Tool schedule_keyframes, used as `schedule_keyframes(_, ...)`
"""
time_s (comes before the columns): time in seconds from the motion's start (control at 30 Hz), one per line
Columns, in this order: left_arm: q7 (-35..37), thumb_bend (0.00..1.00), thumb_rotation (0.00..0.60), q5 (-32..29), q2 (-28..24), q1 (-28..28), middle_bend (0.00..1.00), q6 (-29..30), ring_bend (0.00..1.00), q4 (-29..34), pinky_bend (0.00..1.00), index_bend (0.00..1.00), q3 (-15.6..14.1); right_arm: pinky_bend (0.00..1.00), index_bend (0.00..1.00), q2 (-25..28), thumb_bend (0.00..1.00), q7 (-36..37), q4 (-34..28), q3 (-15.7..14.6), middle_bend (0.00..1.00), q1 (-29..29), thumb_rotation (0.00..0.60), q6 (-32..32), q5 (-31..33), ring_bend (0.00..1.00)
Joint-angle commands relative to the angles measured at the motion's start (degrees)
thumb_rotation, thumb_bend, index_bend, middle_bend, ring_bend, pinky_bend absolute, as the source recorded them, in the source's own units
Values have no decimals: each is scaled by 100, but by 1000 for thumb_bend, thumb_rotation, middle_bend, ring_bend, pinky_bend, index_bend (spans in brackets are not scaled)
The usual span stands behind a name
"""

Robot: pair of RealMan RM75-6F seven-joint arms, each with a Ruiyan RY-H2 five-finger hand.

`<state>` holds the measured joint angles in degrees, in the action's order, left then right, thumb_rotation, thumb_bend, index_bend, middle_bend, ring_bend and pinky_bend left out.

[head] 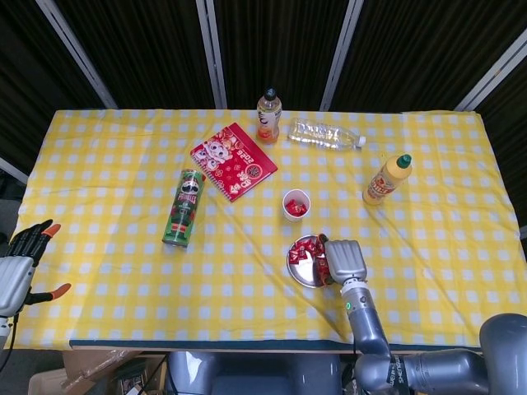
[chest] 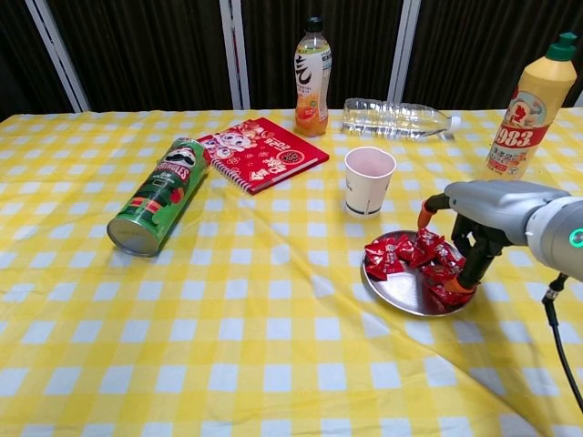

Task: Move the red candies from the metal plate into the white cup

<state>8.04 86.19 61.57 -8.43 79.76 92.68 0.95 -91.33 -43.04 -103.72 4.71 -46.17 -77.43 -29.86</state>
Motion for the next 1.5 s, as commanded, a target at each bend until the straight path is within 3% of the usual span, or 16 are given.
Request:
schedule_keyframes(0.03,2,31,600,-6,-3,-2,0,-10,0,5,0,0,-1,881,243,-33,238,-18,5,8,777,37,600,1,-16,773)
schedule_keyframes(0.53,24,31,600,-45,-39,-21,0,-77,0,69,0,0,-4,881,243,-212,238,-79,303,100,777,211,600,177,41,773)
schedule_keyframes(0.8,28,31,600,-70,-49,-20,0,-104,0,73,0,0,-10,881,387,-275,239,-31,540,125,777,309,600,360,89,773)
schedule_keyframes(1.07,43,31,600,-79,-58,-28,0,-124,0,93,0,0,-8,881,547,-354,556,90,685,150,777,397,600,504,-59,773)
schedule_keyframes(1.5,88,31,600,-103,-84,-32,0,-155,0,124,0,0,-9,881,580,-321,621,135,496,318,777,414,600,476,-493,773)
